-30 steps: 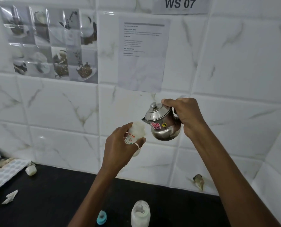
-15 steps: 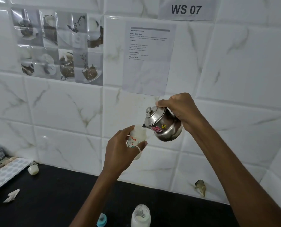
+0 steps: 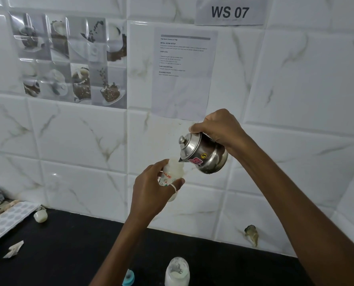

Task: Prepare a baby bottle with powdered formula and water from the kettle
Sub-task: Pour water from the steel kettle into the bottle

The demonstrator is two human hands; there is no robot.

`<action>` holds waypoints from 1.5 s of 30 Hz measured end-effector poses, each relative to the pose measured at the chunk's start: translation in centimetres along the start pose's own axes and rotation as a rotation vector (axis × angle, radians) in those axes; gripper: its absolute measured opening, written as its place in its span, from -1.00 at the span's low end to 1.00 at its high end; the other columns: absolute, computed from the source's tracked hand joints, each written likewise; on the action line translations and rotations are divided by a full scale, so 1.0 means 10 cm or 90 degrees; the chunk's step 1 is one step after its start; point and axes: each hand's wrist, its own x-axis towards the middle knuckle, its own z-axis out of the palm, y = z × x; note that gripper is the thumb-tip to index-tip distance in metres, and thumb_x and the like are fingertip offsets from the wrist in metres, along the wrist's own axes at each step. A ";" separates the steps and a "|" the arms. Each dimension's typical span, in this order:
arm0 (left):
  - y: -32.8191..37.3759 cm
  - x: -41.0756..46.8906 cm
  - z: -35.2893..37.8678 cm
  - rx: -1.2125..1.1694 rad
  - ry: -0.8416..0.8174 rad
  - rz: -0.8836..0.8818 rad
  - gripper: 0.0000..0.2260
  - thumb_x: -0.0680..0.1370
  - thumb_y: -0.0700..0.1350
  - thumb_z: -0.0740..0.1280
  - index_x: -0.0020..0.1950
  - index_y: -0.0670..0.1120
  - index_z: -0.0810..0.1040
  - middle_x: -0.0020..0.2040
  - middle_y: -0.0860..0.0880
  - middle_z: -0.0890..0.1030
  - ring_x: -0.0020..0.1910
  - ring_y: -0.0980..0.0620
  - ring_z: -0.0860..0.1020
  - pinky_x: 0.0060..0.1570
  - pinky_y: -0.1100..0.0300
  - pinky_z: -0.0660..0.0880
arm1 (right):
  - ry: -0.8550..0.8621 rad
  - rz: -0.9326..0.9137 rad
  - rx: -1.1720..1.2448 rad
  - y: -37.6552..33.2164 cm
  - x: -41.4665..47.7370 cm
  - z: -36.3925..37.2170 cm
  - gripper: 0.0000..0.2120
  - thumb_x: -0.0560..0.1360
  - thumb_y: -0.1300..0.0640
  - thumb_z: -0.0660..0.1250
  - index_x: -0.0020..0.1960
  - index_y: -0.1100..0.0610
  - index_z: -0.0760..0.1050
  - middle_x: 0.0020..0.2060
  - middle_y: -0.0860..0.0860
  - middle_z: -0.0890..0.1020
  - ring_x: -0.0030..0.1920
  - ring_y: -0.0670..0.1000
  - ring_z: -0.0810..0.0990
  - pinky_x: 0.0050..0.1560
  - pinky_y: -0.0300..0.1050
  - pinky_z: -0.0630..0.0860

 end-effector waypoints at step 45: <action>0.02 -0.09 -0.02 -0.028 -0.003 0.000 -0.43 0.42 0.10 0.59 0.39 0.01 0.57 0.15 0.14 0.61 0.11 0.12 0.58 -0.02 0.50 0.39 | -0.070 -0.058 -0.175 -0.31 0.05 0.00 -0.67 0.26 -0.01 0.51 -0.43 0.07 0.38 -0.49 -0.02 0.38 -0.37 0.01 0.39 -0.27 -0.04 0.35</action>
